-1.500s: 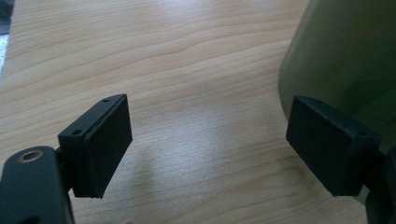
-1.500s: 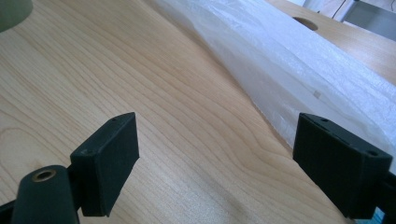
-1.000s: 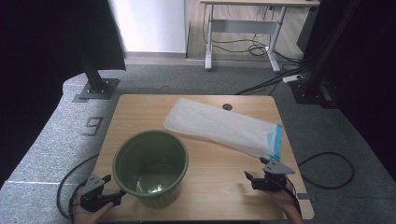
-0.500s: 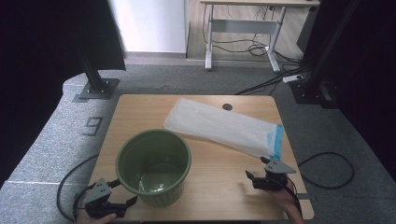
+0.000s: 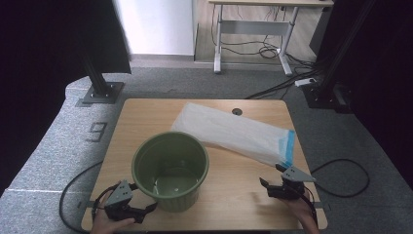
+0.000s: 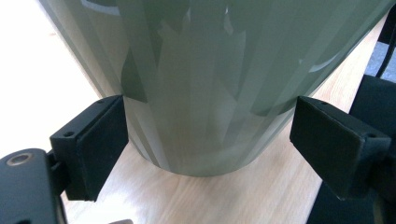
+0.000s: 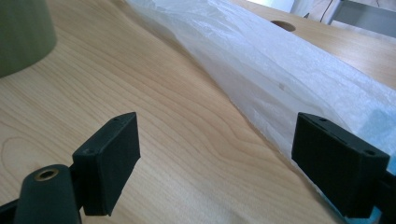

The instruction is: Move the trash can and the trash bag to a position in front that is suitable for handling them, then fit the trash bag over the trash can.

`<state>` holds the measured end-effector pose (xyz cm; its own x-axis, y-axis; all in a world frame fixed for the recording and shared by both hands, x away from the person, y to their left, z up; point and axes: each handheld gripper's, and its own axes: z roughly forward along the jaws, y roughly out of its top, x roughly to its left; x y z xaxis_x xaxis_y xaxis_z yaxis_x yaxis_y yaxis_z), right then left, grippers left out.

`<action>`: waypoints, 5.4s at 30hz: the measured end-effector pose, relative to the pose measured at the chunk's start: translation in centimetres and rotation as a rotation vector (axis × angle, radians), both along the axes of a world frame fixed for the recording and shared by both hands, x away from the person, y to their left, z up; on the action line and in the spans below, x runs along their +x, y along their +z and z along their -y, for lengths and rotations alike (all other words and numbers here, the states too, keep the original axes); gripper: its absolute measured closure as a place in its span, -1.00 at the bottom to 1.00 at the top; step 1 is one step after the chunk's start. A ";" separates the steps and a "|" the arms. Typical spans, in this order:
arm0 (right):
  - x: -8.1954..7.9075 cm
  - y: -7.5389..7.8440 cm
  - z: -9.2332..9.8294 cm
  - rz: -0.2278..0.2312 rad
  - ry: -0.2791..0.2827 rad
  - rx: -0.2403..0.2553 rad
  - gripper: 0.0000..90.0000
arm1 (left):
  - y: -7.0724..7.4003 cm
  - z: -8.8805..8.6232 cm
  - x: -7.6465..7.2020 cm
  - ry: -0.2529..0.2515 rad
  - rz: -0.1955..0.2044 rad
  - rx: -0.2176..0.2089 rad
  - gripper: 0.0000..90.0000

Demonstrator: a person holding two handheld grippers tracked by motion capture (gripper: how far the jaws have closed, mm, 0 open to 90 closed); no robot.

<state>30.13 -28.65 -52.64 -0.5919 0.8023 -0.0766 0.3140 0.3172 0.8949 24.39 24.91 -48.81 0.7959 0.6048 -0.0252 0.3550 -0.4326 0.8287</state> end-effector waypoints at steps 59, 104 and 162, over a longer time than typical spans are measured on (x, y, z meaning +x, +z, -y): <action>2.9 1.2 -1.0 -0.003 -0.061 -0.025 -0.64 | 0.2 2.4 3.4 0.186 -0.008 0.116 -0.70; 10.1 -1.7 -2.1 -0.251 -0.089 -0.112 0.97 | -0.5 0.2 2.4 0.232 -0.039 0.086 -0.69; 7.5 -1.2 -7.1 -0.267 0.041 -0.078 0.58 | 0.2 -0.1 5.1 0.203 -0.017 0.043 -0.67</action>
